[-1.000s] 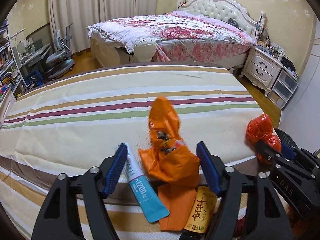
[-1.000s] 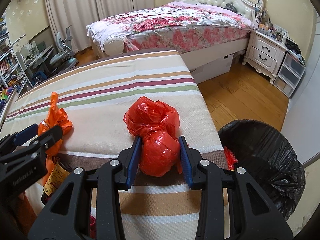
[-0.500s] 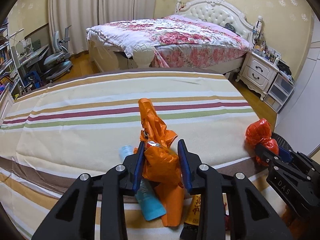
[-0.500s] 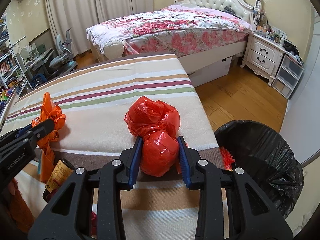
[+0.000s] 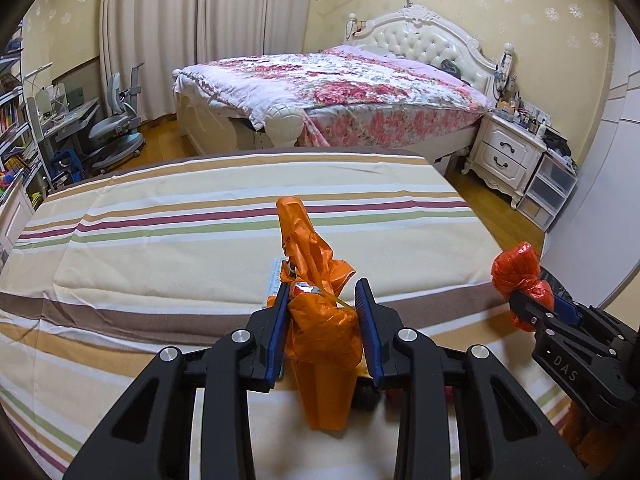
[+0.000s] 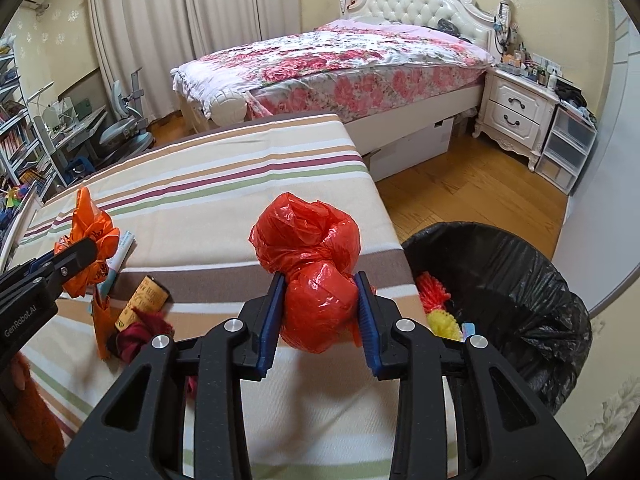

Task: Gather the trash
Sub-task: 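Carry the red and orange plastic bags over the trash bin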

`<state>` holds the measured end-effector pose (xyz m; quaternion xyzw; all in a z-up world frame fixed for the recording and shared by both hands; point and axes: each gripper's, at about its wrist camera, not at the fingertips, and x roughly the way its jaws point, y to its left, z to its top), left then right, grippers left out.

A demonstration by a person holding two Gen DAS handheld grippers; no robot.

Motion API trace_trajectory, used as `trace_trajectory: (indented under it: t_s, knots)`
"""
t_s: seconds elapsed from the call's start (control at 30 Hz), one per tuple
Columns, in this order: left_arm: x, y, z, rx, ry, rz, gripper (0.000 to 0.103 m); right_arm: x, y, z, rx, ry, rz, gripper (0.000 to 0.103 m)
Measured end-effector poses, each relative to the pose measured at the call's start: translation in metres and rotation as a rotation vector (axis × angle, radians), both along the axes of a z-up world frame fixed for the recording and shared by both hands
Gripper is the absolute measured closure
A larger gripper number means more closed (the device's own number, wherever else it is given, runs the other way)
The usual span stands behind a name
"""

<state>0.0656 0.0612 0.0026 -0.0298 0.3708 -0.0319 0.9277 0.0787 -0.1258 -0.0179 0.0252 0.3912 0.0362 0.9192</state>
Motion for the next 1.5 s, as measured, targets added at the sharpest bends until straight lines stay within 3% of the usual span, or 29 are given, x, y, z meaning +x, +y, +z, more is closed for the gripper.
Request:
trace_trajectory:
  t_s: [0.57,1.03,1.5]
  knots:
    - [-0.028,-0.07,0.011,-0.025,-0.082,-0.172,0.07,-0.046,-0.061,0.014,-0.035,-0.049,-0.162,0.07]
    - [-0.01,-0.139,0.0,0.001,-0.089,-0.301,0.07,-0.051,-0.118,0.016,-0.046,-0.074,-0.313,0.07]
    - [0.015,-0.179,-0.013,0.053,-0.078,-0.354,0.07,-0.038,-0.149,-0.002,-0.05,-0.067,-0.415,0.069]
